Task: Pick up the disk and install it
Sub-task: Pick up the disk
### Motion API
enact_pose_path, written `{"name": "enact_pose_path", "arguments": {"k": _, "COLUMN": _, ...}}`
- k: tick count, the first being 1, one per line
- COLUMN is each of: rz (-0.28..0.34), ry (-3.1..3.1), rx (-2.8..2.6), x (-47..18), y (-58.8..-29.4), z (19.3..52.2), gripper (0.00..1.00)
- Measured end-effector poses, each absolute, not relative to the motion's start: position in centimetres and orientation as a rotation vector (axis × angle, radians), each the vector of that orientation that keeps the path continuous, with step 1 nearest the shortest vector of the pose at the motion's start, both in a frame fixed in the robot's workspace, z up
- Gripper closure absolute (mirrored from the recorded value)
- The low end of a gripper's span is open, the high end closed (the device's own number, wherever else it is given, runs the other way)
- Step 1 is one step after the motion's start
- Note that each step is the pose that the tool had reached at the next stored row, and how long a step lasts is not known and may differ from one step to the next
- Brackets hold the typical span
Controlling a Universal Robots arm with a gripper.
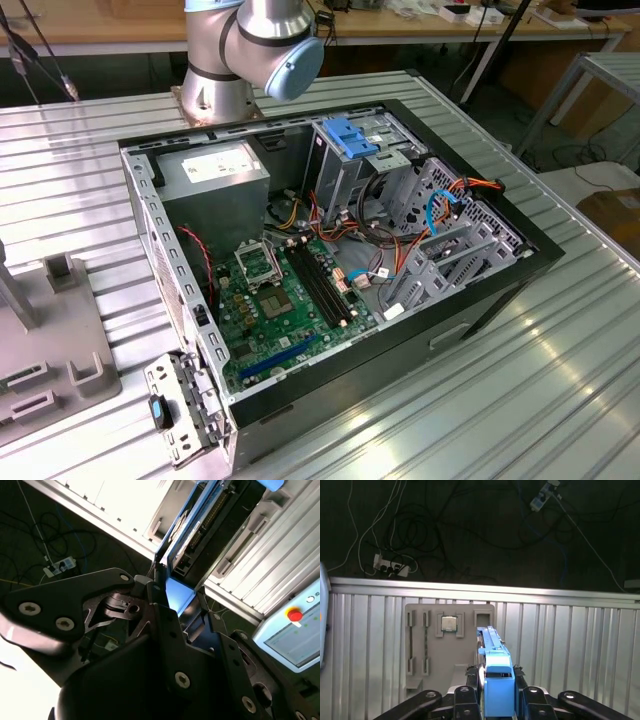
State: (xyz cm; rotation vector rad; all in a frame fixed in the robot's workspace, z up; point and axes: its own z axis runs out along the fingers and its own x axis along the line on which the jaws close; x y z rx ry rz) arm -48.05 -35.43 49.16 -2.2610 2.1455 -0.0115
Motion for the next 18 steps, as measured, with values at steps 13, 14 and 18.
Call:
{"name": "enact_pose_path", "arguments": {"k": 13, "rz": -0.011, "ry": 2.146, "rx": -2.261, "x": -48.05, "y": -35.44, "z": 50.31, "gripper": 0.64}}
{"name": "enact_pose_path", "arguments": {"k": 14, "rz": -0.012, "ry": 2.145, "rx": -2.261, "x": -48.05, "y": -35.44, "z": 50.30, "gripper": 0.64}}
{"name": "enact_pose_path", "arguments": {"k": 18, "rz": -0.011, "ry": 2.145, "rx": -2.261, "x": -48.05, "y": -35.43, "z": 50.34, "gripper": 0.64}}
